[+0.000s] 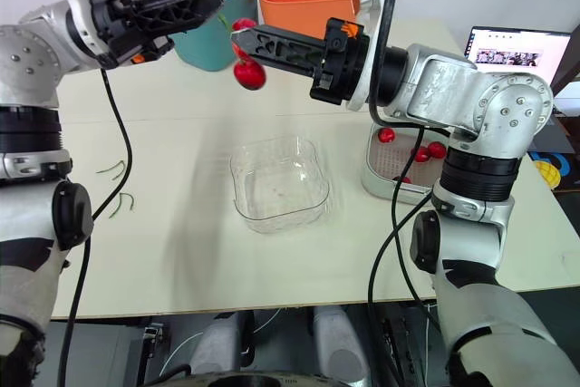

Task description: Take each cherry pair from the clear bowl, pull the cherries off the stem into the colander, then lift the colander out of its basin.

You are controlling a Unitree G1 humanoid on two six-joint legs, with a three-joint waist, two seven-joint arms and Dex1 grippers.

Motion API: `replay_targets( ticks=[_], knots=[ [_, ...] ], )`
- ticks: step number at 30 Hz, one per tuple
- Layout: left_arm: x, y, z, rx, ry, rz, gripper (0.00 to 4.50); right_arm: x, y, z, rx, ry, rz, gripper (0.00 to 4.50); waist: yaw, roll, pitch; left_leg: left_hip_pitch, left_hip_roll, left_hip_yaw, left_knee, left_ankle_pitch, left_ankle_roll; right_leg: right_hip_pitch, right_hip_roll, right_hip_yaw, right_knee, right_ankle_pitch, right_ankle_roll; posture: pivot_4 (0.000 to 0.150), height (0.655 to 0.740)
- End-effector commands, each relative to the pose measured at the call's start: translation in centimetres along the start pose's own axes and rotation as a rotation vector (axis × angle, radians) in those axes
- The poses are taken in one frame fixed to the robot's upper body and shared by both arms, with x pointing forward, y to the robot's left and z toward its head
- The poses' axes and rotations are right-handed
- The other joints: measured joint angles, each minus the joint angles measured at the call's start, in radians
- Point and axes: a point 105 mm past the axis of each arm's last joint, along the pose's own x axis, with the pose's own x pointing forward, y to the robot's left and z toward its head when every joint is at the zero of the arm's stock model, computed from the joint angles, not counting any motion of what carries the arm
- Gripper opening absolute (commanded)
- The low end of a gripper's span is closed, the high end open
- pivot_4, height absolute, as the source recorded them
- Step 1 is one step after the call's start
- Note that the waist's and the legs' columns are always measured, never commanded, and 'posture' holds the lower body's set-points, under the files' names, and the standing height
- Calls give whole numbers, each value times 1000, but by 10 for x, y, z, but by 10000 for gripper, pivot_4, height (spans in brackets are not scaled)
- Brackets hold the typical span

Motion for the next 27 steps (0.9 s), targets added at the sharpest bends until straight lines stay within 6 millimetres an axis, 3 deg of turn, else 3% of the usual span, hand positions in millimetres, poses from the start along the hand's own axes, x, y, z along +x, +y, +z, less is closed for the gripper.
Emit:
replay_targets(
  ticks=[1, 3, 6, 10, 18, 27],
  knots=[
    [-5, -5, 17, 61, -32, 9, 507, -1, 9, 7, -25, -28, 29, 10774, 1, 0, 0, 0, 0, 0, 0, 0, 0, 0, 0, 0, 0, 0, 0, 1500, 7400],
    [-7, -3, 20, 54, -53, 24, 2087, -2, 10, 8, -24, -34, 30, 10774, 1, 0, 0, 0, 0, 0, 0, 0, 0, 0, 0, 0, 0, 0, 0, 1500, 7400],
    [-15, 1, 24, 33, -101, 54, 8728, -2, 12, 9, -22, -43, 45, 10774, 1, 0, 0, 0, 0, 0, 0, 0, 0, 0, 0, 0, 0, 0, 0, 1500, 7400],
    [-19, 7, 16, 37, -76, 105, 22613, -4, 12, 9, -59, -38, 17, 10774, 1, 0, 0, 0, 0, 0, 0, 0, 0, 0, 0, 0, 0, 0, 0, 1500, 7400],
    [-23, 13, 14, 163, 27, 261, 22613, -1, -17, 7, -478, 18, -314, 10774, -1, 0, 0, 0, 0, 0, 0, 0, 0, -1, 0, 0, -1, 0, 0, 1500, 7400],
    [-17, 10, 11, 187, 80, 298, 22613, 6, -19, -4, -649, 16, -355, 10774, 2, 0, 0, -1, 0, 1, 0, 0, 0, 0, 0, 1, -1, -1, -1, 1500, 7400]
  ],
)
